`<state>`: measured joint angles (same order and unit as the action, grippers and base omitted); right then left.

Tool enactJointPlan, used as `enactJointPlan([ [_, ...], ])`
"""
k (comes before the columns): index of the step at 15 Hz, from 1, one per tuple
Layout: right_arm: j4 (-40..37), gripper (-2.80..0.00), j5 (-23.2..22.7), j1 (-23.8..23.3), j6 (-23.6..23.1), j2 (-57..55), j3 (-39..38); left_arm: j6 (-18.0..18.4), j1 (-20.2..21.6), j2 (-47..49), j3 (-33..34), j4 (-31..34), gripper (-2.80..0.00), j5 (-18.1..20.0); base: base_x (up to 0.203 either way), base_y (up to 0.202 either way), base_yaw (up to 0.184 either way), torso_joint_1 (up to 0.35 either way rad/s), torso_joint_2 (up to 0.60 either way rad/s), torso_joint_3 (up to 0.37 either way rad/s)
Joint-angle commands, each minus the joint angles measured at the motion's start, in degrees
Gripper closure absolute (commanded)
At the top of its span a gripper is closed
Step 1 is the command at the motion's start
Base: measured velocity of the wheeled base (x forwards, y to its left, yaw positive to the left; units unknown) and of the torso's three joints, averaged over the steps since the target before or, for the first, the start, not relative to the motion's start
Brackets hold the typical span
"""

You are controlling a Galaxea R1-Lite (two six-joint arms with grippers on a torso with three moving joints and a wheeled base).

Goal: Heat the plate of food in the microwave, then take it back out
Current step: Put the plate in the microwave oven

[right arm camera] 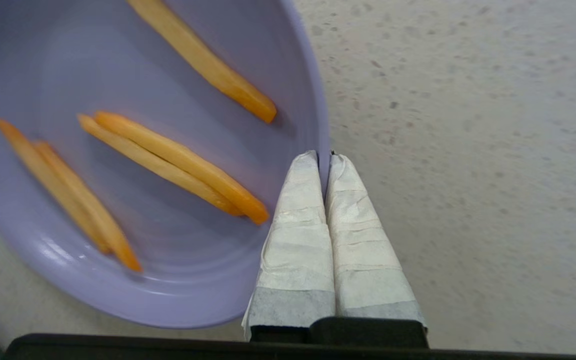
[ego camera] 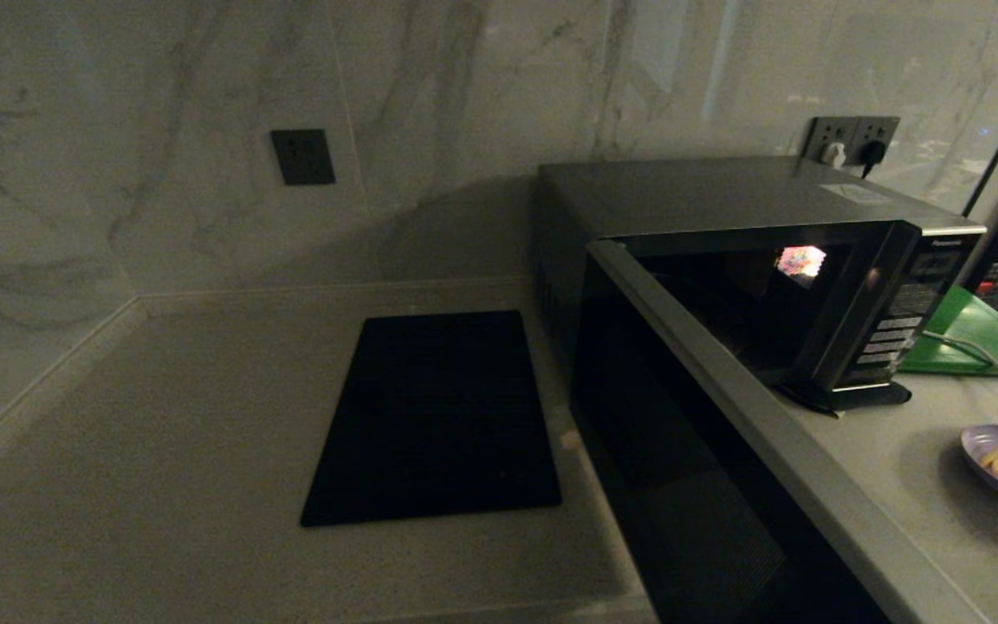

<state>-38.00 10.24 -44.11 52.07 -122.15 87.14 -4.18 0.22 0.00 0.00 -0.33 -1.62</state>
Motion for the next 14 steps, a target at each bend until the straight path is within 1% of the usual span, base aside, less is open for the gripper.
enactJointPlan([
  [1,-0.1,0.00,-0.1,-0.2,-0.3,2.9,-1.0,0.0,0.0,0.1,0.0,0.0,0.00,0.0,0.000,0.000,0.000,0.000,0.00,0.000],
  [4,-0.1,0.00,-0.2,-0.4,-0.8,4.6,-2.3,0.0,0.0,0.1,0.0,0.0,0.00,0.0,0.000,0.000,0.000,0.000,0.00,0.000],
  [7,-0.1,0.00,-1.9,-0.5,-1.6,6.0,-4.2,0.0,0.0,0.1,0.0,0.0,0.00,0.0,0.000,0.000,0.000,0.000,0.00,0.000],
  [10,0.0,0.00,-2.3,-0.5,-1.6,6.7,-4.7,0.0,0.0,0.1,0.0,0.0,0.00,0.0,0.000,0.000,0.000,0.000,0.00,0.000],
  [14,0.1,0.00,-6.0,-1.4,-1.9,7.9,-4.8,0.0,0.0,0.0,0.0,0.0,0.00,0.0,0.000,0.000,0.000,0.000,0.00,0.000],
])
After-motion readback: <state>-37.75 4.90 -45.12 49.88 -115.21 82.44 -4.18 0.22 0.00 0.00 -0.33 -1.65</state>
